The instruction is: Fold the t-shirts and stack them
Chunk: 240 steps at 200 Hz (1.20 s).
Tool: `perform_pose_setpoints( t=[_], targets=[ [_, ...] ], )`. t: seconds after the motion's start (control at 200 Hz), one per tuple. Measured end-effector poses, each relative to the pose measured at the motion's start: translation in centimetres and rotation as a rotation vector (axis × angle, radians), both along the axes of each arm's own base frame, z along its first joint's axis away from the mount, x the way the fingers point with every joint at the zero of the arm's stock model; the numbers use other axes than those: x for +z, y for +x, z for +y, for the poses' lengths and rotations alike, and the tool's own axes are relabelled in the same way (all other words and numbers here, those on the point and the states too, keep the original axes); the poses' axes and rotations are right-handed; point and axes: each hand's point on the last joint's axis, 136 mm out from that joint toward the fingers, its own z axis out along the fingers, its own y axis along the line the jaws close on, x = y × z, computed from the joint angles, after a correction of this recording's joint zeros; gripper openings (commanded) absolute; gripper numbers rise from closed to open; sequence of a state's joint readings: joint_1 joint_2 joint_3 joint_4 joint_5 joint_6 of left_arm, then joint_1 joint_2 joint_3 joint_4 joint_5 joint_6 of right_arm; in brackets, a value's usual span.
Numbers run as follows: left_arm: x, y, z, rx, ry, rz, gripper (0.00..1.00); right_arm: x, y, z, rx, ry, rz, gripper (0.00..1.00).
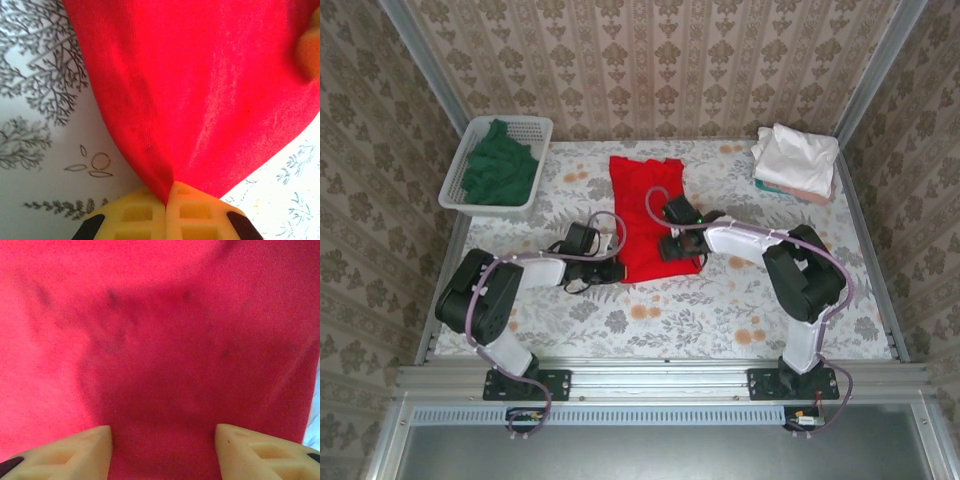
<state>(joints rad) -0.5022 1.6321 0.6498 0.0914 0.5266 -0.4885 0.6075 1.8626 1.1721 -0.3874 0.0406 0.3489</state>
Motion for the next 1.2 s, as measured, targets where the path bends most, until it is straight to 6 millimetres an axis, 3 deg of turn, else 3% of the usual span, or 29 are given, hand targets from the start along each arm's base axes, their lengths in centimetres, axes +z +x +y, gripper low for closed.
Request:
perform_pose_setpoints(
  t=[0.05, 0.17, 0.35, 0.42, 0.53, 0.63, 0.725, 0.85, 0.945, 0.99, 1.045, 1.115, 1.2],
  targets=[
    [-0.1, -0.5, 0.1, 0.004, -0.007, 0.001, 0.05, -1.1, -1.4, -0.1, 0.002, -0.011, 0.013, 0.57],
    [-0.1, -1.8, 0.6, 0.024, -0.025, 0.006, 0.15, -0.4, -3.7, 0.6, 0.007, 0.037, -0.006, 0.57],
    [1.4, -3.7, 1.6, 0.04, -0.015, 0.008, 0.55, -0.1, -7.5, 1.4, 0.041, 0.051, 0.015, 0.61],
    [2.7, -3.5, 2.0, 0.044, 0.002, -0.02, 0.67, 0.9, -7.6, 1.4, 0.043, 0.058, -0.002, 0.61],
    [5.6, -1.5, 1.7, 0.039, 0.026, -0.092, 0.68, 3.1, -5.9, 0.5, 0.008, 0.076, -0.05, 0.61],
    [8.0, 1.8, 0.9, 0.033, 0.035, -0.16, 0.65, 4.7, -3.1, -1.0, -0.057, 0.094, -0.1, 0.59],
    [8.4, 5.0, 0.1, 0.025, 0.043, -0.178, 0.6, 5.4, -0.6, -2.3, -0.111, 0.089, -0.128, 0.57],
    [5.8, 7.9, -0.8, 0.001, 0.068, -0.129, 0.55, 4.5, 2.5, -2.3, -0.135, 0.058, -0.133, 0.56],
    [3.4, 8.7, -1.0, -0.015, 0.077, -0.075, 0.51, 3.1, 4.0, -1.6, -0.124, 0.026, -0.12, 0.56],
    [2.3, 8.9, -0.7, -0.015, 0.082, -0.051, 0.42, 2.5, 4.7, -1.4, -0.124, 0.013, -0.116, 0.57],
    [1.3, 8.9, -0.1, -0.005, 0.088, -0.018, 0.3, 1.8, 5.1, -1.3, -0.12, -0.003, -0.108, 0.61],
    [0.8, 9.2, 0.6, 0.007, 0.079, -0.001, 0.21, 1.0, 5.3, -1.3, -0.112, -0.026, -0.092, 0.7],
    [0.6, 9.5, 1.4, 0.028, 0.061, 0.004, 0.16, 0.4, 5.3, -1.7, -0.107, -0.046, -0.078, 0.92]
  ],
)
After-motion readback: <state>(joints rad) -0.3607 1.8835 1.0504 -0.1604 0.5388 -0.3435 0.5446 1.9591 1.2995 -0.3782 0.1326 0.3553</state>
